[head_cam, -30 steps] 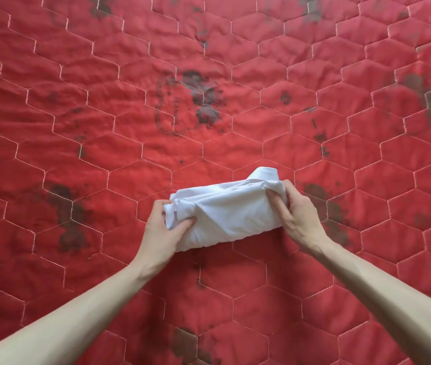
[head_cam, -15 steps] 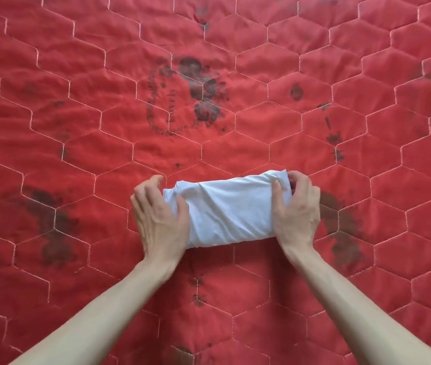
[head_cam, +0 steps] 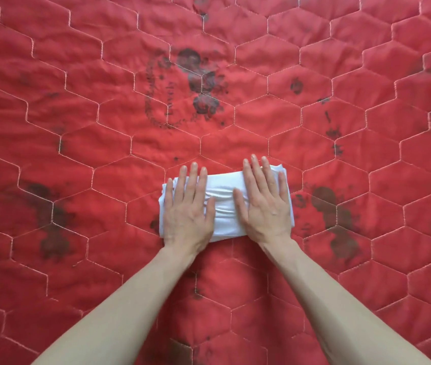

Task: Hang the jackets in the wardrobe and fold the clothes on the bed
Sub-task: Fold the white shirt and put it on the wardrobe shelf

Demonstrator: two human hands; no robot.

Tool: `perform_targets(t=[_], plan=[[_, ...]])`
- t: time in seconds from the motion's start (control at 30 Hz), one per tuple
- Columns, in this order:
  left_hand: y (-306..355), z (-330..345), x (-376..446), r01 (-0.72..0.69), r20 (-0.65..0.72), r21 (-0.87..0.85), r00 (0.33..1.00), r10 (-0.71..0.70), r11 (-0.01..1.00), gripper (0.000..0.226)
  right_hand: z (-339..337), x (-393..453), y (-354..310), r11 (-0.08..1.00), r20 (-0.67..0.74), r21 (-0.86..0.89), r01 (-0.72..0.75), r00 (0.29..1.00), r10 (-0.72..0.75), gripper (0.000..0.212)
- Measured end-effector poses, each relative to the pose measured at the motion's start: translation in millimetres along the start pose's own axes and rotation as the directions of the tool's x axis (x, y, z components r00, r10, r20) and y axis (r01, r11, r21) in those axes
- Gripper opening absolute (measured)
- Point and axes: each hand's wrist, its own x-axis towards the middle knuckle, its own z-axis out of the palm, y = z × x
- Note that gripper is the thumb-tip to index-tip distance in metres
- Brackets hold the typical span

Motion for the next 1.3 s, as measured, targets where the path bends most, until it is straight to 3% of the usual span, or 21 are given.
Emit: perform_targets(t=[0.17, 0.27, 0.37, 0.47, 0.57, 0.67, 0.73, 0.83, 0.93, 1.03, 1.1, 1.2, 1.3], plan=[[-6, -6, 5, 0.028, 0.040, -0.096, 0.999, -0.024, 0.995, 0.056, -6, 7, 6, 0.999, 0.110, 0.046, 0.025, 0.993, -0.029, 0.058], [-16, -10, 1, 0.232, 0.018, -0.060, 0.973, -0.232, 0.971, 0.057, -11, 5, 8, 0.998, 0.106, 0.068, -0.012, 0.994, 0.004, 0.058], [-17, -22, -7, 0.427, -0.011, -0.045, 0.904, -0.427, 0.903, 0.064, -19, 1, 4, 0.970, 0.037, 0.150, -0.193, 0.981, 0.190, 0.064], [-2, -39, -12, 0.634, 0.028, -0.164, 0.769, -0.639, 0.756, 0.067, -34, -2, 1, 0.830, 0.040, 0.311, -0.463, 0.879, 0.475, 0.079], [17, -54, -14, 0.748, 0.185, -0.304, 0.654, -0.734, 0.590, 0.073, -52, -3, 3, 0.638, 0.208, 0.377, -0.672, 0.732, 0.649, 0.074], [26, -66, -14, 0.769, 0.313, -0.366, 0.633, -0.708, 0.525, 0.081, -65, 4, 15, 0.528, 0.425, 0.399, -0.750, 0.662, 0.618, 0.057], [18, -66, -12, 0.773, 0.382, -0.445, 0.620, -0.685, 0.452, 0.081, -68, 6, 22, 0.529, 0.494, 0.433, -0.729, 0.683, 0.538, 0.057], [2, -63, -15, 0.715, 0.478, -0.650, 0.647, -0.593, 0.256, 0.061, -67, 1, 30, 0.552, 0.492, 0.515, -0.656, 0.753, 0.437, 0.064], [-8, -66, -19, 0.665, 0.555, -0.740, 0.690, -0.464, 0.104, 0.037, -78, -8, 30, 0.475, 0.495, 0.624, -0.621, 0.784, 0.374, 0.053], [-13, -72, -24, 0.679, 0.653, -0.732, 0.677, -0.340, -0.053, 0.055, -87, -19, 31, 0.407, 0.496, 0.684, -0.606, 0.794, 0.350, 0.034], [-13, -80, -27, 0.677, 0.682, -0.724, 0.675, -0.282, -0.132, 0.055, -94, -22, 31, 0.392, 0.497, 0.694, -0.604, 0.796, 0.347, 0.030], [-9, -101, -34, 0.670, 0.699, -0.715, 0.679, -0.222, -0.201, 0.038, -116, -22, 24, 0.373, 0.511, 0.679, -0.632, 0.772, 0.378, 0.038], [-5, -137, -45, 0.634, 0.677, -0.736, 0.700, -0.229, -0.237, 0.034, -153, -22, 12, 0.338, 0.555, 0.679, -0.651, 0.758, 0.344, 0.067]])
